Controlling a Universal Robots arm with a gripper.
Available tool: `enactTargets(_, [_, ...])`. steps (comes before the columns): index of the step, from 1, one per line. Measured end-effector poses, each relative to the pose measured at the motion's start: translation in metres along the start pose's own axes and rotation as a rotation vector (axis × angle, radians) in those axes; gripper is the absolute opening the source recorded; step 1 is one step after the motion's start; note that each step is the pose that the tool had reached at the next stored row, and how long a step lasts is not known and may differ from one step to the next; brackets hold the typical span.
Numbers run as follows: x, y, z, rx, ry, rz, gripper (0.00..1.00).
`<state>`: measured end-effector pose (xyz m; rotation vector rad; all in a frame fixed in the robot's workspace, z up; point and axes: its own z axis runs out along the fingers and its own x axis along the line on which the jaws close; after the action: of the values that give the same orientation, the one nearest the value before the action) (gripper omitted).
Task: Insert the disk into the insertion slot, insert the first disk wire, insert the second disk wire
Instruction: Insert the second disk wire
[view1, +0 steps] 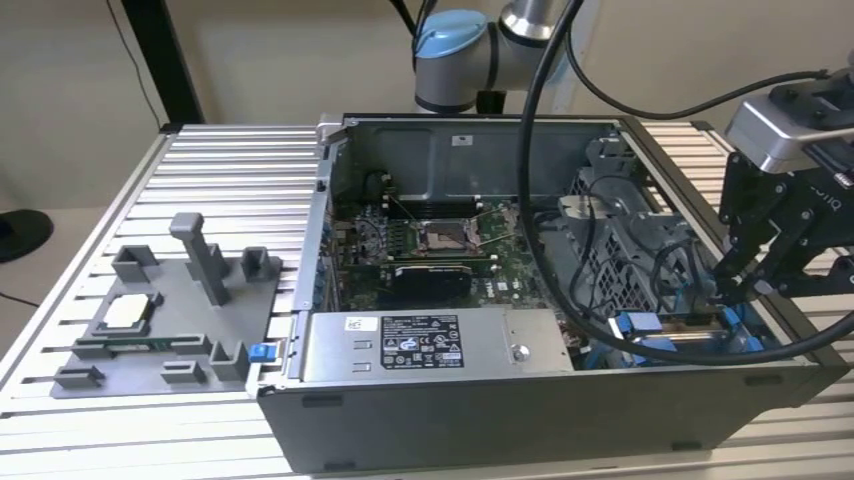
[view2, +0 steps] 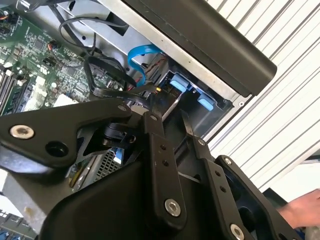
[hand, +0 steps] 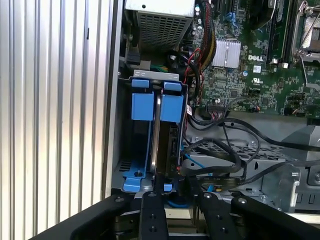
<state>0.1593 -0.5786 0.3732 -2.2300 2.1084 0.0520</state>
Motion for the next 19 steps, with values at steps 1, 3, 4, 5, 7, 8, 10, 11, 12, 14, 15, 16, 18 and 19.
enactTargets(1, [0.0000,-0.0001,0.0002,0.0000,0.0000,0.000,1.00])
enactTargets(3, [0.0000,-0.0003,0.0010,0.0000,-0.0002,0.000,1.00])
enactTargets(4, [0.0001,-0.0004,0.0013,0.0000,-0.0002,0.000,1.00])
enactTargets(5, [0.0001,-0.0004,0.0014,0.0000,-0.0001,0.000,1.00])
enactTargets(7, [0.0001,-0.0004,0.0019,0.0001,-0.0016,0.000,1.00])
enactTargets(8, [0.0002,-0.0005,0.0020,0.0001,-0.0020,0.000,1.00])
enactTargets(10, [0.0002,-0.0008,0.0020,0.0002,-0.0031,0.000,1.00])
enactTargets(11, [0.0002,-0.0008,0.0020,0.0003,-0.0040,0.000,1.00])
enactTargets(12, [0.0002,-0.0009,0.0021,0.0003,-0.0049,0.000,1.00])
enactTargets(14, [0.0002,-0.0009,0.0022,0.0004,-0.0069,0.000,1.00])
enactTargets(15, [0.0002,-0.0009,0.0022,0.0004,-0.0082,0.000,1.00])
enactTargets(16, [0.0002,-0.0009,0.0022,0.0005,-0.0097,0.000,1.00])
enactTargets(18, [0.0002,-0.0010,0.0022,0.0007,-0.0126,0.000,1.00])
enactTargets(19, [0.0002,-0.0010,0.0022,0.0008,-0.0140,0.000,1.00])
